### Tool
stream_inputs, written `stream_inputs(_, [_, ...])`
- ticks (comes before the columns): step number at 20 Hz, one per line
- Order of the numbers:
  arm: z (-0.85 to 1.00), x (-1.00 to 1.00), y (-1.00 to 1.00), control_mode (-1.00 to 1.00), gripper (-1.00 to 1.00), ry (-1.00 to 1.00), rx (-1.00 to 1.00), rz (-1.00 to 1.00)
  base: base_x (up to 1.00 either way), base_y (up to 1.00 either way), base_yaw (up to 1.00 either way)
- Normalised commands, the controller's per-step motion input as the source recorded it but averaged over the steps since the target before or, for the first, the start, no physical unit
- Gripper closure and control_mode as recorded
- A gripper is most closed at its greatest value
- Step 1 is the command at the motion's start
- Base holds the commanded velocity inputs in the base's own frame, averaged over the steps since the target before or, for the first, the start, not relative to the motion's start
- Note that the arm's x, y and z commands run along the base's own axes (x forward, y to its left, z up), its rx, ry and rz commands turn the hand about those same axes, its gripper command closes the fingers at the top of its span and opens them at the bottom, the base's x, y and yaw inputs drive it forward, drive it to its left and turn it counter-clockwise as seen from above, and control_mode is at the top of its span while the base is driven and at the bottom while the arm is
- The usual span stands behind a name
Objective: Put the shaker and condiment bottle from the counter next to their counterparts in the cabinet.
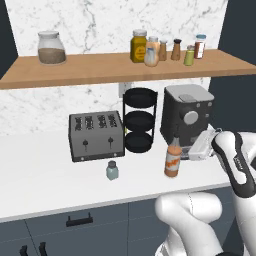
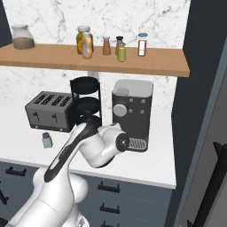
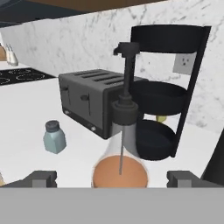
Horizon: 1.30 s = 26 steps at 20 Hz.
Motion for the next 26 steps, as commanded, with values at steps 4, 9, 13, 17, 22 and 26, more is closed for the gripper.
stream_inputs(4, [-0.21,0.12,0.00,-1.00,-1.00,0.00,0.02,0.00,0.00,0.00,0.00])
stream_inputs(9, [-0.18,0.02,0.00,-1.00,-1.00,0.00,0.05,0.00,0.00,0.00,0.00])
stream_inputs(13, [-0.11,0.00,0.00,-1.00,-1.00,0.00,0.04,0.00,0.00,0.00,0.00])
stream_inputs(17, [-0.04,0.08,0.00,-1.00,-1.00,0.00,0.04,0.00,0.00,0.00,0.00])
stream_inputs(22, [0.00,0.08,0.00,-1.00,-1.00,0.00,0.00,-0.01,0.00,0.00,0.00])
stream_inputs(26, [0.01,0.03,0.12,-1.00,-1.00,0.00,0.00,0.00,0.00,0.00,0.00])
